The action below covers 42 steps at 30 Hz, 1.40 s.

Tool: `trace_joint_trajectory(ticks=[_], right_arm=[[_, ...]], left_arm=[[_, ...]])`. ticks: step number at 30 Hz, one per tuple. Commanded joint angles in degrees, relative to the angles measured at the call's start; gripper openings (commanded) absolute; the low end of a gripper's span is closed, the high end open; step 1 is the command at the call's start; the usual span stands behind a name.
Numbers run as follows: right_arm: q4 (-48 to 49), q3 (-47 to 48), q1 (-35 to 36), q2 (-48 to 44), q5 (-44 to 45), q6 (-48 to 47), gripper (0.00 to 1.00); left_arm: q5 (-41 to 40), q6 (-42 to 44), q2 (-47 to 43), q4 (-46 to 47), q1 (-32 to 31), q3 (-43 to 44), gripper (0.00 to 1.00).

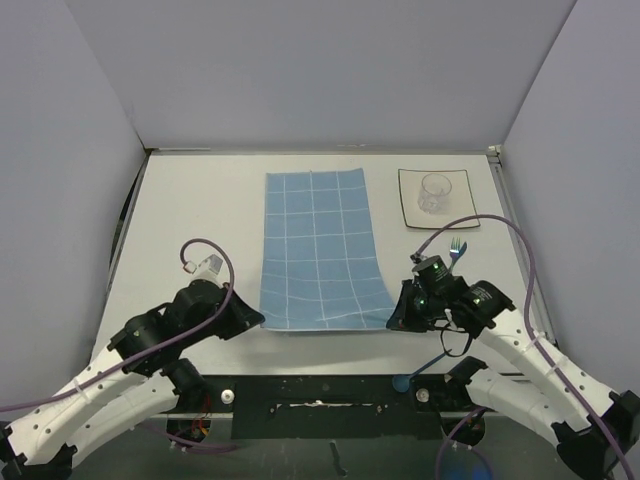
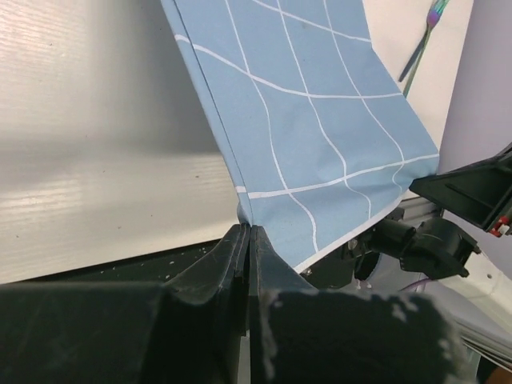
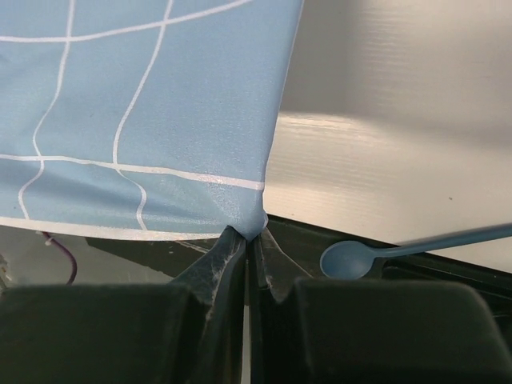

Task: Set the dinner table for one person
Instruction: Fold the napkin at the center of the board.

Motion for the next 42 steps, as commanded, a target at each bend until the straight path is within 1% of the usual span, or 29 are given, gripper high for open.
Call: trace_joint_trajectory(ticks=[1, 7, 12, 15, 18, 23, 28, 32, 38, 42], right_arm=[[-8.69, 3.02, -0.45, -2.71, 8.24, -1.45, 0.00], [-9.51, 7.77, -0.18, -1.70, 7.86, -2.11, 0.00], [-10.89, 10.12, 0.22, -2.21, 9.50, -2.67, 0.00], [-9.83, 10.71, 0.27, -0.63, 9.65, -3.22, 0.00], [-6.70, 10.90, 0.21, 2.50, 8.87, -3.97, 0.00], [-2.42, 12.45, 0.54, 8.49, 7.39, -4.99, 0.00], [0.15, 11.61, 1.06, 10.16, 6.29, -4.66, 0.00], [1.50, 12.05, 1.41, 11.43, 6.18, -4.68, 0.00], [2.64, 17.03, 1.40, 16.23, 6.49, -6.54, 0.00], [2.55, 21.26, 1.37, 20.11, 6.76, -7.90, 0.00]], left_arm=[[-5.68, 3.05, -3.26, -10.50, 0.35, 3.01, 0.00], [-4.47, 2.46, -5.59, -11.51, 0.35, 2.48, 0.00], [-4.43, 2.70, -7.27, -10.86, 0.37, 2.54, 0.00], [-5.07, 4.13, -6.20, -9.91, 0.35, 3.29, 0.00], [-5.62, 5.57, -2.87, -8.49, 0.35, 3.87, 0.00], [-3.06, 7.26, 3.90, -0.40, 0.35, 2.14, 0.00], [-0.34, 7.25, 8.00, 6.86, 0.35, -1.11, 0.00], [1.79, 9.09, 11.23, 14.24, 0.35, -4.12, 0.00], [6.42, 12.56, 21.96, 26.88, 0.48, -7.78, 0.00], [7.59, 14.92, 27.99, 35.72, 0.77, -7.71, 0.00]])
